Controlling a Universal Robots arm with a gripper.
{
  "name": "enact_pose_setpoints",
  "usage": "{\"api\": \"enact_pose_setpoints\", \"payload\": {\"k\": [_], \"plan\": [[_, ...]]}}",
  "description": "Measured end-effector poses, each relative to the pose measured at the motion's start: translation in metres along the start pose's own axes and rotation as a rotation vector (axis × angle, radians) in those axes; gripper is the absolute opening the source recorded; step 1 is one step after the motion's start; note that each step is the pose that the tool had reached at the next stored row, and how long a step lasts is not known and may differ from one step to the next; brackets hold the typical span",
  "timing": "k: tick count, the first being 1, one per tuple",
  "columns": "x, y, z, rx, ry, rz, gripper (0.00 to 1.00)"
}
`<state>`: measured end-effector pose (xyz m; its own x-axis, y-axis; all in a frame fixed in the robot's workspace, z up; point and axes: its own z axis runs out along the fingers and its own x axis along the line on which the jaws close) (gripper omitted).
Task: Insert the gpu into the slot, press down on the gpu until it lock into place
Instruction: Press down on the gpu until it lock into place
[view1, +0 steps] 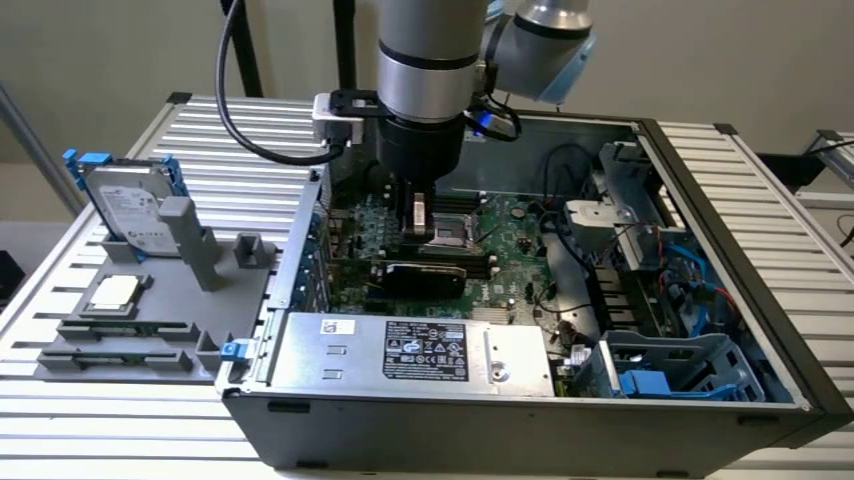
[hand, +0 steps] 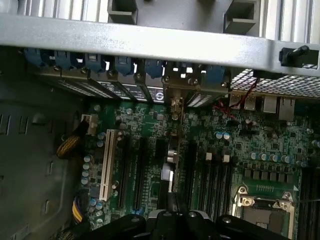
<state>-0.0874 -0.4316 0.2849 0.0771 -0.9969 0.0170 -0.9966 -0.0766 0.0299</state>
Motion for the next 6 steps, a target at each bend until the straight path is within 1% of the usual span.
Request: {"api": "enact_pose_setpoints", "payload": {"k": [6], "plan": [[0.0000,0.0000,-0.0001,-0.0002,0.0002,0.000,0.11]]}}
